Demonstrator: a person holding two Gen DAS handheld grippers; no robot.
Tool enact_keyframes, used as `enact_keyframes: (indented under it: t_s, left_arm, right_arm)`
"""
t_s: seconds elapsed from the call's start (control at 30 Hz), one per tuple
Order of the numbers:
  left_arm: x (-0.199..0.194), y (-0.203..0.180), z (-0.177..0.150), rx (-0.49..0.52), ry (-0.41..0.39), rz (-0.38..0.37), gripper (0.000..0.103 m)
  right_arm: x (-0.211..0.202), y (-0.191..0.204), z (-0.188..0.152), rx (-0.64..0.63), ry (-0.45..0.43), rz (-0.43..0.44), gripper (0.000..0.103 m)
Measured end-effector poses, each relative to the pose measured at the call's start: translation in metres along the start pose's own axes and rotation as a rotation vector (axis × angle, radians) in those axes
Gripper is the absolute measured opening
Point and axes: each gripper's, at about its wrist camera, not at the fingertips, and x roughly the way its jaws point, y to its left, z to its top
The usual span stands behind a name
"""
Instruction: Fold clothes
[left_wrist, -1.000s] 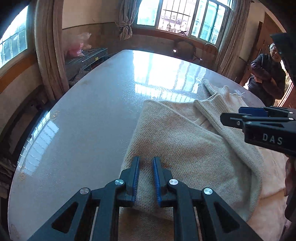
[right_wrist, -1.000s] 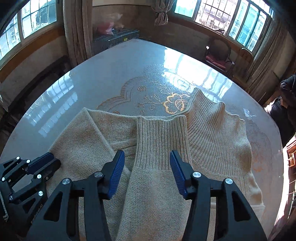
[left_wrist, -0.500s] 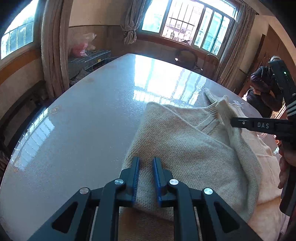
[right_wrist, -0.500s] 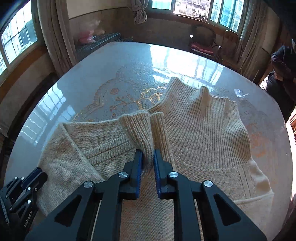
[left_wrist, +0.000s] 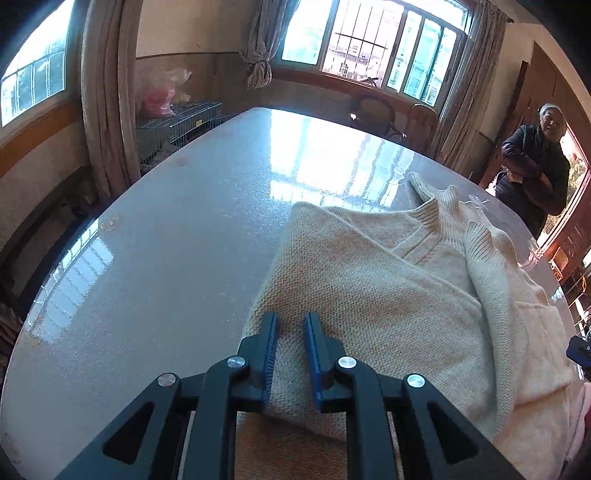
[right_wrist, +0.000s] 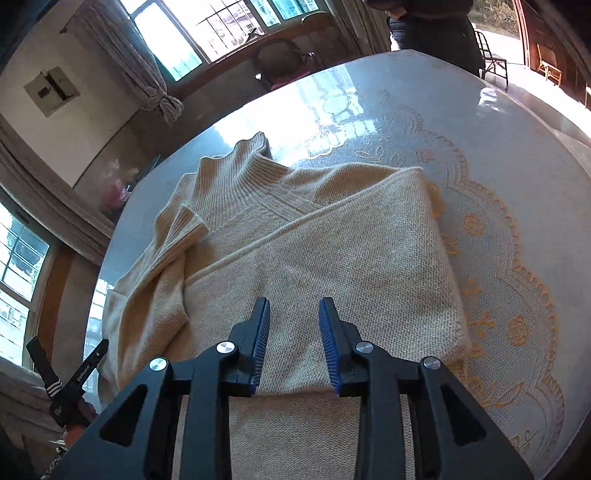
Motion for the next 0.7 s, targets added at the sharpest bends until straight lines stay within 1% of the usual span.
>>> enact_keyframes:
  t_s: [0.03, 0.13, 0.17, 0.2, 0.27, 0.3, 0.37, 0.4, 0.47, 0.5, 0.57, 0.6, 0.63, 0.7]
  left_arm:
    - [0.0, 0.0, 0.0, 0.001, 0.0, 0.001, 0.015]
    - [0.0, 0.0, -0.001, 0.0, 0.0, -0.002, 0.015]
    - [0.0, 0.001, -0.001, -0.003, 0.0, -0.004, 0.015]
    - [0.0, 0.001, -0.001, -0.005, 0.0, -0.008, 0.015]
    - [-0.001, 0.002, -0.001, -0.008, 0.0, -0.013, 0.015]
    - [-0.001, 0.002, -0.002, -0.006, 0.0, -0.012, 0.015]
    - [-0.001, 0.0, -0.002, 0.002, 0.0, -0.004, 0.015]
    - [-0.001, 0.0, -0.002, 0.006, 0.0, 0.0, 0.015]
    - [-0.001, -0.002, -0.001, 0.01, 0.0, 0.003, 0.016]
    - [-0.001, -0.001, -0.001, 0.01, 0.0, 0.003, 0.016]
    - [-0.002, -0.001, -0.001, 0.009, 0.0, 0.0, 0.016]
    - [-0.002, 0.0, -0.001, 0.008, 0.0, -0.002, 0.016]
    - [-0.002, 0.0, -0.001, 0.006, 0.0, -0.004, 0.016]
    - [-0.002, 0.001, -0.001, 0.004, 0.0, -0.008, 0.016]
  right_arm:
    - [0.001, 0.004, 0.008, 0.005, 0.01, 0.007, 0.032]
    - [-0.003, 0.021, 0.037, 0.025, -0.016, 0.08, 0.033]
    - [-0.009, 0.029, 0.039, 0.001, -0.013, 0.074, 0.039]
    - [-0.007, 0.039, 0.036, -0.042, -0.008, 0.048, 0.052]
    - [-0.009, 0.054, 0.011, -0.153, -0.002, 0.028, 0.062]
    - [-0.008, 0.058, -0.003, -0.19, -0.003, 0.022, 0.062]
    - [-0.001, 0.064, -0.022, -0.202, 0.012, 0.022, 0.062]
    - [0.001, 0.067, -0.023, -0.189, 0.025, 0.044, 0.062]
    - [0.006, 0.072, -0.024, -0.159, 0.051, 0.09, 0.062]
    - [0.008, 0.076, -0.022, -0.159, 0.055, 0.079, 0.062]
    - [0.015, 0.084, -0.014, -0.173, 0.076, 0.029, 0.065]
    - [0.021, 0.088, -0.011, -0.179, 0.1, 0.029, 0.065]
    - [0.026, 0.091, -0.007, -0.17, 0.114, 0.061, 0.065]
    - [0.031, 0.098, 0.001, -0.146, 0.106, 0.124, 0.065]
